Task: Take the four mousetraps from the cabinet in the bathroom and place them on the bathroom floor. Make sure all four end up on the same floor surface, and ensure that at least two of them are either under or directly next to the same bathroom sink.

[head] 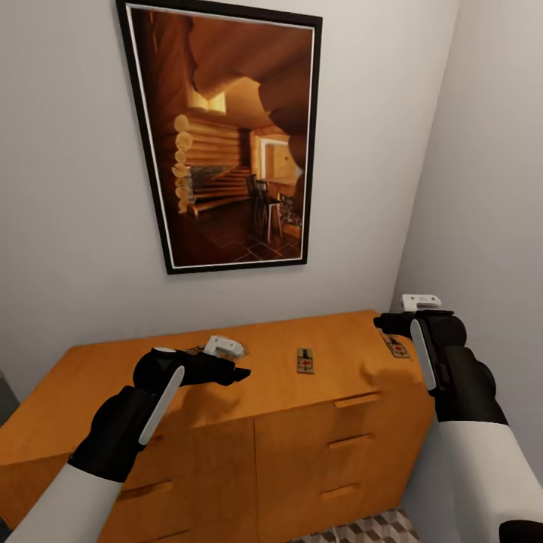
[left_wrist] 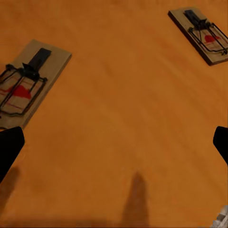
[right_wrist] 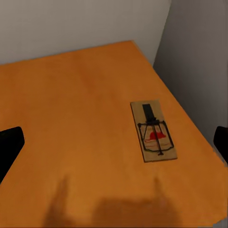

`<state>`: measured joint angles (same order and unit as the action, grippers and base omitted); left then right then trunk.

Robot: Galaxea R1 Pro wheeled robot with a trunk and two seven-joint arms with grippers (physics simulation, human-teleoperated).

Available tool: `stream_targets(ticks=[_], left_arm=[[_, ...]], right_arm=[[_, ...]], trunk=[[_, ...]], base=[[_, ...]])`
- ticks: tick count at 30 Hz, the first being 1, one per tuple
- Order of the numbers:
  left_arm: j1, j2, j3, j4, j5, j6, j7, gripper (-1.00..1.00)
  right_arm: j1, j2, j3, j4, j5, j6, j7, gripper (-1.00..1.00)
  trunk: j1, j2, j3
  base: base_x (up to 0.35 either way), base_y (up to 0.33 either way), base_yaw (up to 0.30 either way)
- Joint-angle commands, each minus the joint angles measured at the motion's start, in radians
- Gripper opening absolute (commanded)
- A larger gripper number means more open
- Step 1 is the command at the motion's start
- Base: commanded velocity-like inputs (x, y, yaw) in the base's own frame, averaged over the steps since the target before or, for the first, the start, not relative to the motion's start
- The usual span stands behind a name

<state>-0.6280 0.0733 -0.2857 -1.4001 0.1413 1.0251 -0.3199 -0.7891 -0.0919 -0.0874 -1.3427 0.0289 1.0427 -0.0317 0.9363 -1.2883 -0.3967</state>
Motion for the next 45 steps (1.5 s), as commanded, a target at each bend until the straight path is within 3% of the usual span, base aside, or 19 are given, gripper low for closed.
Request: stream_targets(ticks=[1,16,45], left_arm=[[-0.001,0.0,-0.001,0.0,0.006,0.005,0.005,1.0],[-0.001,-0.004,0.001,0.001,0.003,0.003,0.008,1.0],[-0.001,-0.003,0.004,0.002,0.003,0.002,0.009,1.0]], right_arm=[[-0.001,0.0,0.0,0.0,0.002,0.004,-0.002,1.0],[-0.001,0.0,0.001,0.009,-0.001,0.004,-0.033,1.0],[-0.001,-0.008,0.006,0.004,-0.002,0.004,-0.027,1.0]], trunk=[[0.001,-0.001,-0.001],[0.001,-0.001,-0.001],[0.001,-0.001,-0.001]], base=[[0.302,0.0,0.0],[0.278,0.0,0.0],[0.02,0.0,0.0]])
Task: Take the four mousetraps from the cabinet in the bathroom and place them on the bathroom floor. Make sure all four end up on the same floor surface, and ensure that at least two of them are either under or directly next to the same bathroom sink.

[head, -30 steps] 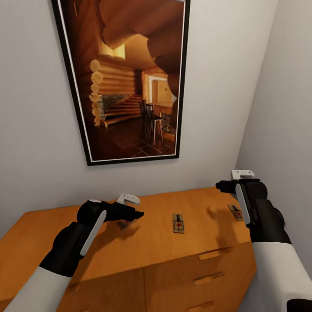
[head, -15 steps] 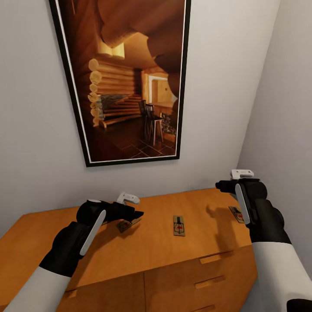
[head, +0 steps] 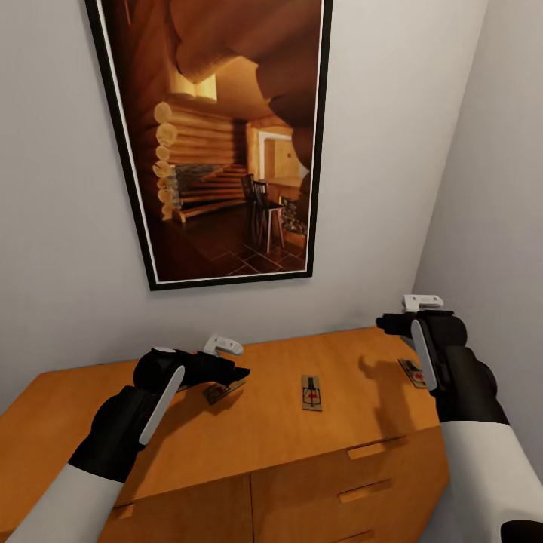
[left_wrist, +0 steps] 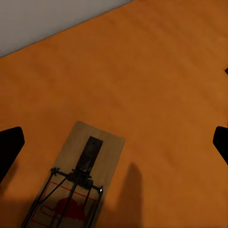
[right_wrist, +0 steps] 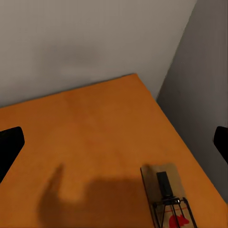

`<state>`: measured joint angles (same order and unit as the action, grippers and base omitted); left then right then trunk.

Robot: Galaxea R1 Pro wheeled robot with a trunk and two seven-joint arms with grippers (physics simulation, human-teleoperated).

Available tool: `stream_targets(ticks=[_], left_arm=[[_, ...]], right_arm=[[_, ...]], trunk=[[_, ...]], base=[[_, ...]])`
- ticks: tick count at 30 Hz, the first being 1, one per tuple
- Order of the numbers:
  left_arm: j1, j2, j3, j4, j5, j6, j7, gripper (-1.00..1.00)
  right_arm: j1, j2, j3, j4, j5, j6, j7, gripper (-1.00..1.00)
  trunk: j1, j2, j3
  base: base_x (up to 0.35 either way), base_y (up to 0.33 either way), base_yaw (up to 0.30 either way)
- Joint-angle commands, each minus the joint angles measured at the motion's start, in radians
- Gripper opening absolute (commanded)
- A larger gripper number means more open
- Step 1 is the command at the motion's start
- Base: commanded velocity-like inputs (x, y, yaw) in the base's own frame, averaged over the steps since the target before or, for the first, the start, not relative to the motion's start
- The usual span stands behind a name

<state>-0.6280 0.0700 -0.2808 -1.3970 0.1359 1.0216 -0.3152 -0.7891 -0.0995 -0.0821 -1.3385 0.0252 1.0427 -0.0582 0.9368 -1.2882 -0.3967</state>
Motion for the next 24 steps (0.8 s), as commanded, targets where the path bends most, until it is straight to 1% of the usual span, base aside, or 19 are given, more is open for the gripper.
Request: stream_targets(ticks=[1,2,5,7,8,11,14,15,21,24], left_arm=[[-0.001,0.001,-0.002,0.001,0.008,0.005,0.005,1.0],[-0.001,0.001,-0.003,0.017,0.008,0.005,0.01,1.0],[-0.001,0.001,-0.002,0.034,0.008,0.005,0.019,1.0],[-0.001,0.0,-0.001,0.046,0.008,0.005,0.026,1.0],[-0.001,0.0,-0.001,0.046,0.008,0.005,0.026,1.0],[-0.001,0.0,0.0,0.063,0.008,0.005,0.034,1.0],[-0.001,-0.001,0.0,0.079,0.008,0.005,0.038,1.0],[-0.001,-0.001,0.0,0.079,0.008,0.005,0.038,1.0],[-0.001,-0.006,0.001,0.101,0.008,0.004,0.04,1.0],[-0.001,-0.007,0.001,0.108,0.007,0.003,0.041,1.0]], right_arm=[[-0.001,-0.002,0.0,0.0,0.0,0.004,0.0,1.0],[-0.001,-0.011,-0.002,0.006,-0.006,0.004,0.004,1.0],[-0.001,-0.026,-0.004,0.013,-0.01,0.004,0.007,1.0],[-0.001,-0.043,-0.007,0.022,-0.013,0.004,0.011,1.0],[-0.001,-0.043,-0.007,0.022,-0.013,0.004,0.011,1.0],[-0.001,-0.073,-0.015,0.048,-0.017,0.004,0.022,1.0],[-0.001,-0.11,-0.024,0.091,-0.033,0.004,0.047,1.0],[-0.001,-0.11,-0.024,0.091,-0.033,0.004,0.047,1.0],[-0.001,-0.207,-0.031,0.186,-0.098,0.004,0.143,1.0],[-0.001,-0.246,-0.031,0.213,-0.117,0.004,0.177,1.0]], trunk=[[0.0,-0.001,-0.001],[0.0,-0.001,-0.001],[0.0,-0.001,-0.001],[0.0,-0.001,-0.001],[0.0,-0.001,-0.001],[0.0,-0.001,-0.001],[0.0,-0.001,-0.001],[0.0,-0.001,-0.001],[0.0,-0.001,-0.001],[0.0,-0.001,-0.001]], base=[[0.0,0.0,0.0],[0.0,0.0,0.0],[0.0,0.0,0.0],[0.0,0.0,0.0],[0.0,0.0,0.0],[0.0,0.0,0.0],[0.0,0.0,0.0],[0.0,0.0,0.0],[0.0,0.0,0.0],[0.0,0.0,0.0]])
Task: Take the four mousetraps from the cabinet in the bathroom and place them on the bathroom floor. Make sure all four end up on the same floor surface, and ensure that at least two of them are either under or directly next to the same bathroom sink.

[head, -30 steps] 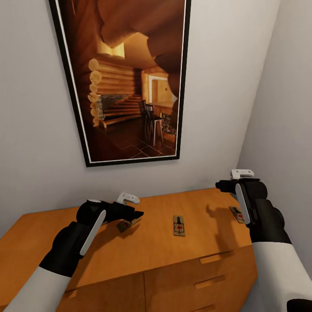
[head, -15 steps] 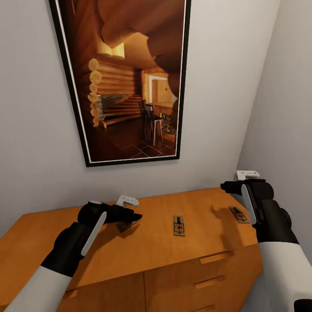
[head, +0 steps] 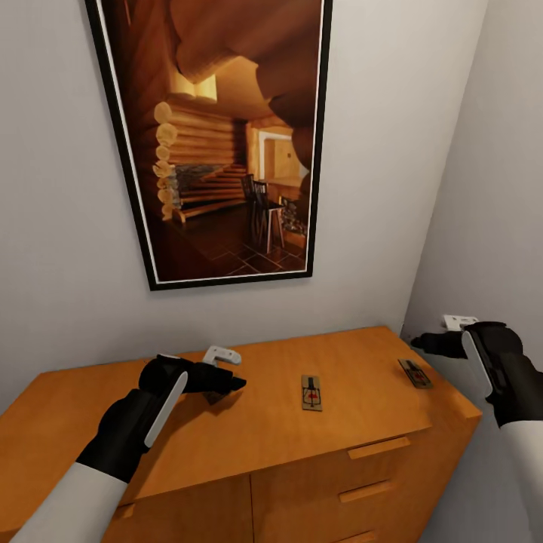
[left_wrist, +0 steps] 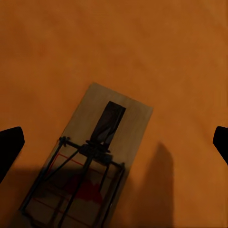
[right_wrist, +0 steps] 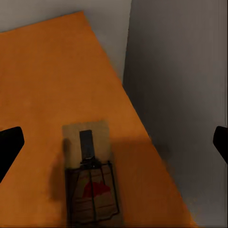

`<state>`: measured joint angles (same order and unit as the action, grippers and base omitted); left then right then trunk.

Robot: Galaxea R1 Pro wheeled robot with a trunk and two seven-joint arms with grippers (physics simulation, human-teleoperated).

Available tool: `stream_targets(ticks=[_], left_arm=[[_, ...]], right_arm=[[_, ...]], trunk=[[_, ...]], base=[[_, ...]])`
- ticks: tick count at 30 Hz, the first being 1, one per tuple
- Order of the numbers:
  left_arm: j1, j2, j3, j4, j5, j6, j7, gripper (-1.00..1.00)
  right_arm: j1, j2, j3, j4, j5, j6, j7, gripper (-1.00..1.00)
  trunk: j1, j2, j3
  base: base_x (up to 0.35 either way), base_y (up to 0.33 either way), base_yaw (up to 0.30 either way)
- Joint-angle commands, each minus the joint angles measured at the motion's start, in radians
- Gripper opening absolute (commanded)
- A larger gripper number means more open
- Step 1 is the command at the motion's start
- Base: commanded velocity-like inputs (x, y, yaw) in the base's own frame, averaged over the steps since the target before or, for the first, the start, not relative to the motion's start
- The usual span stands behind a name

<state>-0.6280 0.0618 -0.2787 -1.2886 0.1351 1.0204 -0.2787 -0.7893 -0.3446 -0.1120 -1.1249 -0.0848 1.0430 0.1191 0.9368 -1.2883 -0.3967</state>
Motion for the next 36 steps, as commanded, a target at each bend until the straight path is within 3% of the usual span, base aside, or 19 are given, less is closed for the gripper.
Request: stream_targets(ticks=[1,11,36], left_arm=[[-0.001,0.001,-0.002,0.001,0.008,0.005,0.005,1.0],[-0.001,0.001,0.0,0.005,0.008,0.004,0.006,1.0],[-0.001,0.0,0.001,0.007,0.008,0.004,0.006,1.0]], right_arm=[[-0.001,-0.009,-0.001,0.005,-0.011,0.004,0.006,1.0],[-0.001,-0.04,0.002,0.025,-0.019,0.004,0.025,1.0],[-0.001,-0.035,0.01,0.031,-0.022,0.004,0.024,1.0]], trunk=[[0.0,-0.001,-0.001],[0.0,-0.001,-0.001],[0.0,-0.001,-0.001]], base=[[0.0,0.0,0.0],[0.0,0.0,0.0],[0.0,0.0,0.0]])
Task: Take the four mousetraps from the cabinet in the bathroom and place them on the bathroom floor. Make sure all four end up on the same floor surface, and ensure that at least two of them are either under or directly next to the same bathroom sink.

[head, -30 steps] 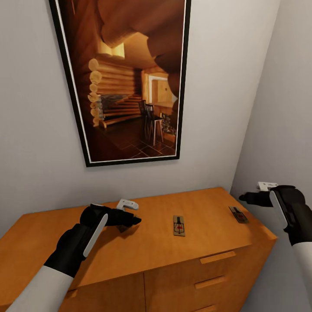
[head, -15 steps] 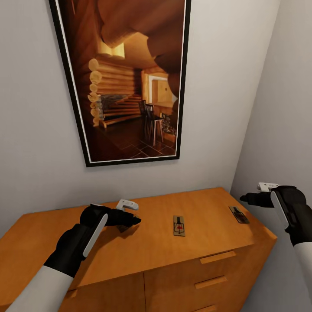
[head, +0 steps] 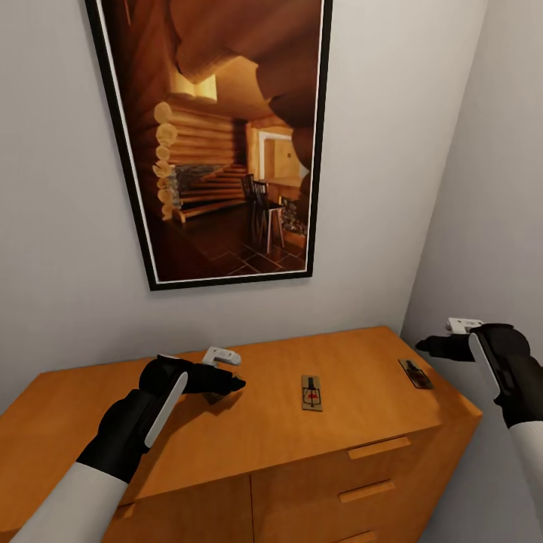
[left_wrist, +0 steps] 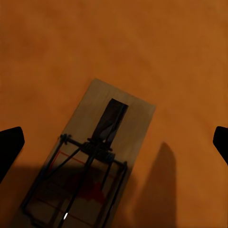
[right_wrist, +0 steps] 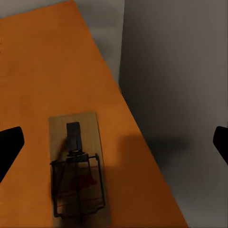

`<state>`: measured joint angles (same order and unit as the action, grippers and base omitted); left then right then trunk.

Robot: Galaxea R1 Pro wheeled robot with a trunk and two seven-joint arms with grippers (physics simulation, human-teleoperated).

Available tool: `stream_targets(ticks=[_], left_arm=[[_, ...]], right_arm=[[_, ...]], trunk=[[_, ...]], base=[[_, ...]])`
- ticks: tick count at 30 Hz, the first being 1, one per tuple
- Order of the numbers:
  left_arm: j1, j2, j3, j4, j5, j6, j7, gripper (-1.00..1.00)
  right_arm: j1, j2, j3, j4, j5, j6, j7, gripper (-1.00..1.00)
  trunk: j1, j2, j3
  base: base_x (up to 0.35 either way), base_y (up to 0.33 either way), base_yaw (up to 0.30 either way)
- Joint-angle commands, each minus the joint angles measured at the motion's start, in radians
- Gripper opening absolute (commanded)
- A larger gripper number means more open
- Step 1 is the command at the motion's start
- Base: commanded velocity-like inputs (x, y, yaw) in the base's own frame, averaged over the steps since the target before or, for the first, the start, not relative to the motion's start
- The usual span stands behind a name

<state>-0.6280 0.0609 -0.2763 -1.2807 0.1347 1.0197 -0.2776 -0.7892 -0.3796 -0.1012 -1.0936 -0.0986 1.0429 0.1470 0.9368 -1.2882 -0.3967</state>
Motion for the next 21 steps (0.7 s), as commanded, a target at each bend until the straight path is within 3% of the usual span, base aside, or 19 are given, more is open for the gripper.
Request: stream_targets(ticks=[1,9,21], left_arm=[[-0.001,0.001,-0.001,-0.001,0.008,0.005,0.005,1.0],[-0.001,0.0,-0.001,0.019,0.008,0.004,0.005,1.0],[-0.001,0.0,-0.002,0.058,0.009,-0.058,0.006,1.0]], right_arm=[[-0.001,0.0,-0.001,-0.001,-0.008,0.004,-0.004,1.0],[-0.001,0.002,0.077,0.047,-0.02,0.004,0.006,1.0],[-0.001,0.0,0.095,0.051,-0.024,0.004,0.021,1.0]], trunk=[[0.0,-0.001,-0.001],[0.0,-0.001,-0.001],[0.0,-0.001,-0.001]], base=[[0.0,0.0,0.0],[0.0,0.0,0.0],[0.0,0.0,0.0]])
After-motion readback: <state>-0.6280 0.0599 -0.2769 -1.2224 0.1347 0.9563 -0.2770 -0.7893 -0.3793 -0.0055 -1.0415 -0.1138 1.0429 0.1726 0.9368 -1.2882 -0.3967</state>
